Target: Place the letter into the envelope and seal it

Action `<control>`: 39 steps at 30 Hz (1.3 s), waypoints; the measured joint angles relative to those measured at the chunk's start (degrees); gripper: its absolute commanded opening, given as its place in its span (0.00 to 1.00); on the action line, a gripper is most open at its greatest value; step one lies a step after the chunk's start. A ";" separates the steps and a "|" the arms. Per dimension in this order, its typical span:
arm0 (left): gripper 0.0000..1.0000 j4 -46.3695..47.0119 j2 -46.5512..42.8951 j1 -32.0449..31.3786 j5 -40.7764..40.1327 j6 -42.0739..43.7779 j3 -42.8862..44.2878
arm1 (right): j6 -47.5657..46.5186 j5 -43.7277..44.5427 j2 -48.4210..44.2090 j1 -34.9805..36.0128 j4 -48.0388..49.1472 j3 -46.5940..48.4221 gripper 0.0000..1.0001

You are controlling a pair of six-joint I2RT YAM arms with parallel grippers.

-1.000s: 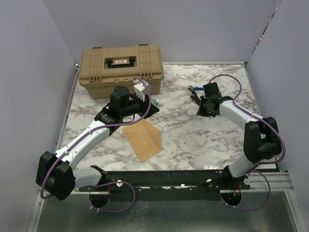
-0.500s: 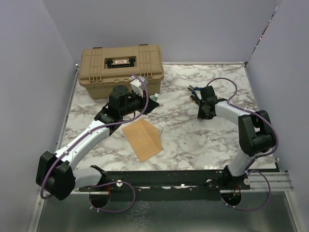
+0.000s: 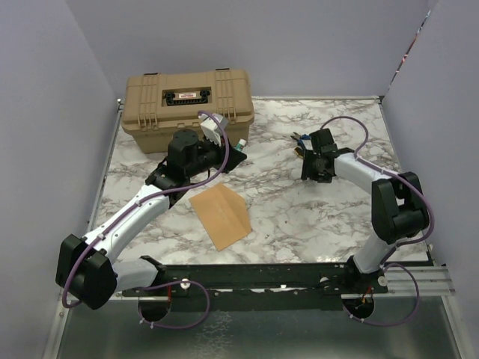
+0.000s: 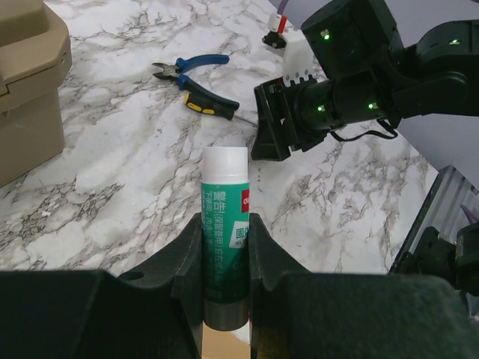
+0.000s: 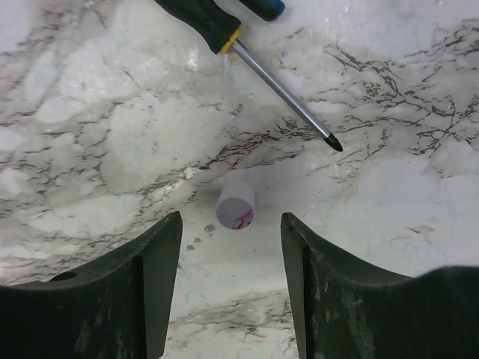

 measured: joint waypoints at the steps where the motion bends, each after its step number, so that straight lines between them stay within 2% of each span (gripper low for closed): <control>1: 0.04 0.00 0.00 0.00 -0.02 -0.15 0.00 | 0.02 -0.24 -0.48 0.00 -0.70 0.70 0.59; 5: 0.04 -0.11 0.09 0.00 -0.24 -0.92 0.68 | -0.31 -3.30 -4.42 0.00 -2.29 3.54 0.60; 9: 0.03 0.70 0.68 0.00 -2.82 -6.03 3.74 | -1.44 -15.02 -11.85 0.11 1.05 4.46 0.67; 14: 0.00 6.01 1.38 0.00 -7.67 -16.48 5.62 | 1.07 -27.50 -20.20 4.00 12.70 2.93 0.71; 15: 0.00 7.19 1.57 0.00 -8.00 -18.67 5.60 | 2.14 -28.94 -22.45 7.04 15.15 2.78 0.71; 18: 0.00 11.28 2.43 0.07 -7.87 -22.60 5.55 | 7.06 -31.47 -24.50 11.08 23.34 2.27 0.75; 23: 0.00 15.37 2.64 0.04 -5.73 -23.50 4.98 | 17.53 -31.89 -26.27 11.47 34.97 1.53 0.81; 29: 0.00 18.03 2.64 0.04 -0.48 -23.04 4.20 | 21.46 -34.45 -23.39 11.17 35.89 8.76 0.80; 39: 0.00 21.09 2.64 0.04 6.78 -22.45 4.20 | 22.75 -42.29 -19.82 11.32 38.01 11.37 0.65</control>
